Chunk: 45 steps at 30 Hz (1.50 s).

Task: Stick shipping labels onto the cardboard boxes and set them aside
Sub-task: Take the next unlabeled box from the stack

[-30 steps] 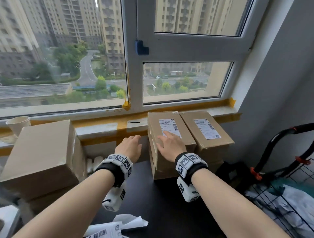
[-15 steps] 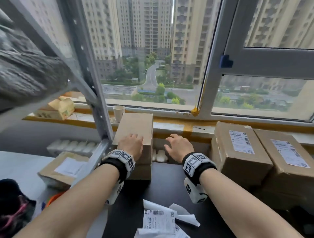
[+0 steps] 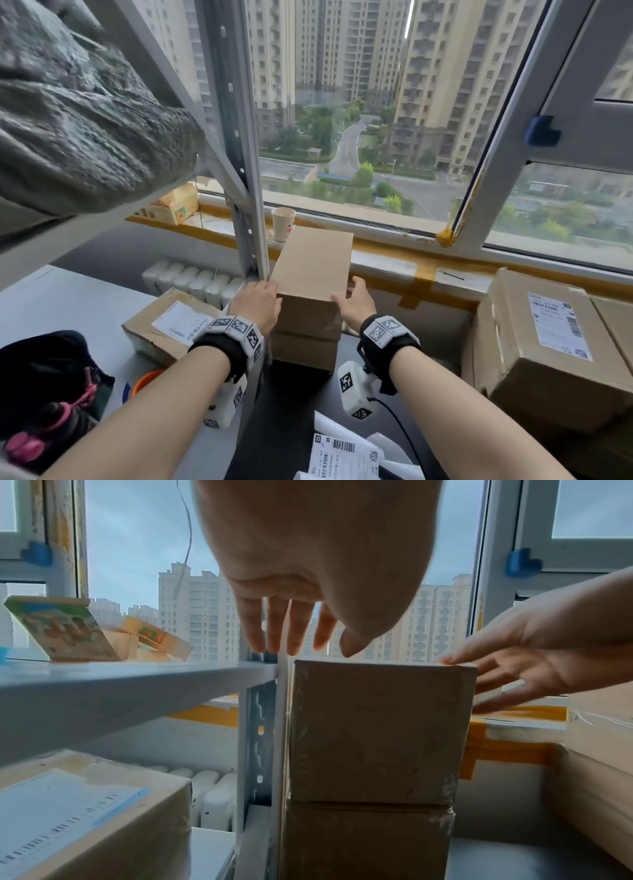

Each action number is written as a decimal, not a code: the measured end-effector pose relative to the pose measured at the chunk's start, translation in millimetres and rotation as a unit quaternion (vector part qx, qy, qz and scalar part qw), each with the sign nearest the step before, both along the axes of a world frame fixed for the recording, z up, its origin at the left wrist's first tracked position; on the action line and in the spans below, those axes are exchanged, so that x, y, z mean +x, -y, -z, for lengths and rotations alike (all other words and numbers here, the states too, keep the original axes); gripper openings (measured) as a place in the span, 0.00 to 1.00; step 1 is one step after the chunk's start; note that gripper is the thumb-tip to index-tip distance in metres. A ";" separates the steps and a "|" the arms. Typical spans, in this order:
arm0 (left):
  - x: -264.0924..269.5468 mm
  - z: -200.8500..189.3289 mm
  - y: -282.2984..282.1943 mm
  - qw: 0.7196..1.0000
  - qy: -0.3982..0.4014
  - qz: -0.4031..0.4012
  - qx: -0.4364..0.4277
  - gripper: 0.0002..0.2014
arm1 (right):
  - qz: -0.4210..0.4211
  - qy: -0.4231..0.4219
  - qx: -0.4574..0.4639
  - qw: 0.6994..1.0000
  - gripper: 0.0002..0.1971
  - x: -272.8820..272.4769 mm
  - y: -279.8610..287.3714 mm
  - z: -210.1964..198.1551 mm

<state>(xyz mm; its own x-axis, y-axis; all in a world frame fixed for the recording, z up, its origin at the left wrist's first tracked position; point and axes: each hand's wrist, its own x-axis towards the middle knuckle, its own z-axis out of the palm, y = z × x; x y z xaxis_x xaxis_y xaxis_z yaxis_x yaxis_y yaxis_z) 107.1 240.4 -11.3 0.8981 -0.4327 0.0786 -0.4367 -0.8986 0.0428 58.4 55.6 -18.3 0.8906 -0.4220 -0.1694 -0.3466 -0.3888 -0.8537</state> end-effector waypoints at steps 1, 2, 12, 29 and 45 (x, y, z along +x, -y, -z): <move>0.9 0.8 1.5 1.000 -0.014 -0.008 -0.010 0.20 | 0.016 0.013 0.060 0.998 0.32 0.7 1.1 2.4; 2.4 1.7 3.7 0.999 -0.032 -0.015 -0.029 0.20 | 0.028 0.023 0.112 0.993 0.35 1.3 2.1 4.6; 3.1 -4.0 26.7 0.908 -0.112 -0.158 -0.373 0.19 | 0.039 0.107 0.219 0.969 0.28 -6.1 16.4 8.6; -71.9 32.6 131.6 0.837 -0.251 -0.014 -0.485 0.16 | 0.148 0.153 0.120 0.970 0.30 -155.5 109.5 13.3; -106.2 132.2 145.6 0.869 -0.318 -0.041 -0.376 0.24 | 0.126 0.013 0.143 0.982 0.29 -176.9 138.4 121.5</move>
